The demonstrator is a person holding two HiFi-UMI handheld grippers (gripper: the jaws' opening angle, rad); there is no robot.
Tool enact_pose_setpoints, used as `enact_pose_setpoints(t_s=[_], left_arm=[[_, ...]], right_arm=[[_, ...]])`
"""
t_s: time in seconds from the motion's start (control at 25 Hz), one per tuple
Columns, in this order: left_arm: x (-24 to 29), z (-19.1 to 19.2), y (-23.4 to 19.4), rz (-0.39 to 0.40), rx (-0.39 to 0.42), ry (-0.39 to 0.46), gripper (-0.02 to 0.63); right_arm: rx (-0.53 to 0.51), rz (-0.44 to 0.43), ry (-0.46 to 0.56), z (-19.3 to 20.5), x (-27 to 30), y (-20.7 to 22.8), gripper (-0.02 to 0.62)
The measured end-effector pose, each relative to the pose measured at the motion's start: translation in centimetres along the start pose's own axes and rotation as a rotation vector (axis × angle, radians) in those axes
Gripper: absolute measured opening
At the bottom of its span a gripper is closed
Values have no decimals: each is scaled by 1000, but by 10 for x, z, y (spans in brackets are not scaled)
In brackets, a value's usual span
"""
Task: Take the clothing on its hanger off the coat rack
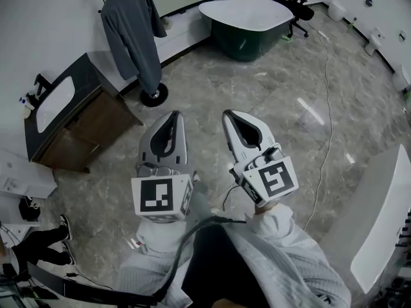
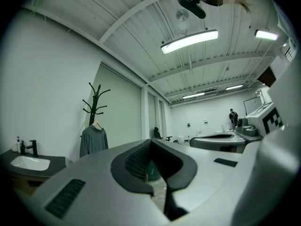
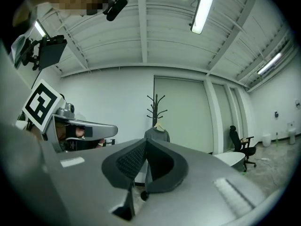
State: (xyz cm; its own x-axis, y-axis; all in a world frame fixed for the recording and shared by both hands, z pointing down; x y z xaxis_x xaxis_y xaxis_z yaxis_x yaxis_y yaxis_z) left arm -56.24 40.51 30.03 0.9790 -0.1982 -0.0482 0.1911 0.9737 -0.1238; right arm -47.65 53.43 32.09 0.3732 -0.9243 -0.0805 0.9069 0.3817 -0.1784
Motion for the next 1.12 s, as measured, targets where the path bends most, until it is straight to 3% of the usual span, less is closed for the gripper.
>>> enact_pose_setpoints(t_s=[0.2, 0.52, 0.84, 1.12], left_arm=[[71, 1, -41, -15, 15, 22, 5], [211, -27, -124, -1, 62, 62, 5], [326, -15, -196, -21, 70, 17, 5], [455, -4, -253, -111, 100, 11, 5]], right_arm=[[-27, -17, 10, 19, 67, 34, 2], [-52, -15, 41, 20, 222, 100, 2], [-20, -36, -9, 56, 342, 153, 2], [-25, -86, 13, 90, 463, 242, 2]])
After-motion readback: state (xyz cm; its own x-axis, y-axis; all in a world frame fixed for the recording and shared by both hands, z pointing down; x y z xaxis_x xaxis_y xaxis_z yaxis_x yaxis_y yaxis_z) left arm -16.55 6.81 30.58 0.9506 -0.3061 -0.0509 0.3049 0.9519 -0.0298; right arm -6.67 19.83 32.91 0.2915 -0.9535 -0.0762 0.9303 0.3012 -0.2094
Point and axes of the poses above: the fingertips, and each gripper's own axes: x forward along the fingers, y to its right, z out of its underside, the point moved 6 cm from there along -x, backward along the fingers, and after that the axes turned 8 degrees about -x, right-handed, at the moved point
